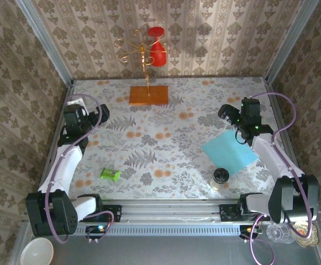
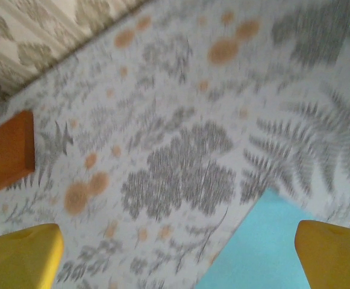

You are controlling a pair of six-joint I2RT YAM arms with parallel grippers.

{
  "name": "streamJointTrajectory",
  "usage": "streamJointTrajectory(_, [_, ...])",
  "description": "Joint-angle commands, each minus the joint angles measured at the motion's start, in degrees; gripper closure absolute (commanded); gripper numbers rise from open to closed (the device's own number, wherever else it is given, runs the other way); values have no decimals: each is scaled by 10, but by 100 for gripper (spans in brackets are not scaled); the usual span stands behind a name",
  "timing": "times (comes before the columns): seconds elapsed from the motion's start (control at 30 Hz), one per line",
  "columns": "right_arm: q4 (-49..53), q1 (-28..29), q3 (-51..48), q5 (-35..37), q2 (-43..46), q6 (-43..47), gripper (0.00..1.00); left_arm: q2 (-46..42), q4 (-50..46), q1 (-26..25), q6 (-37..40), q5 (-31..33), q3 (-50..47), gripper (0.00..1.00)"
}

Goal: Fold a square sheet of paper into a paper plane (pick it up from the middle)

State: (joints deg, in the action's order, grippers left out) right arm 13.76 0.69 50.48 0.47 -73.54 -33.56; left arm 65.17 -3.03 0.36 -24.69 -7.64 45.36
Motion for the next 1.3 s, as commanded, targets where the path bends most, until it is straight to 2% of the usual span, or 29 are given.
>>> streamJointTrajectory(0.0, [108,4,6,-62,-39,-102,1,-1,-35,-5,-64,-111,-14,0])
streamJointTrajectory(0.2, [142,5,9,-56,-107,-126,15,26,-46,-70,-49,-118,-11,0])
streamJointTrajectory(0.5, [152,13,27,-40,-179,-114,19,113,-22,-149,-62,-116,22,2])
streamJointTrajectory(0.8, [167,44,64,-38,-245,-108,20,182,1,-170,-108,-146,47,4])
streamJointTrajectory(1.0, [183,98,110,-68,-293,-105,20,199,-10,-172,-110,-140,50,4])
streamJointTrajectory(1.27, [190,213,204,-113,-380,-97,22,206,-21,-172,-120,-126,44,4])
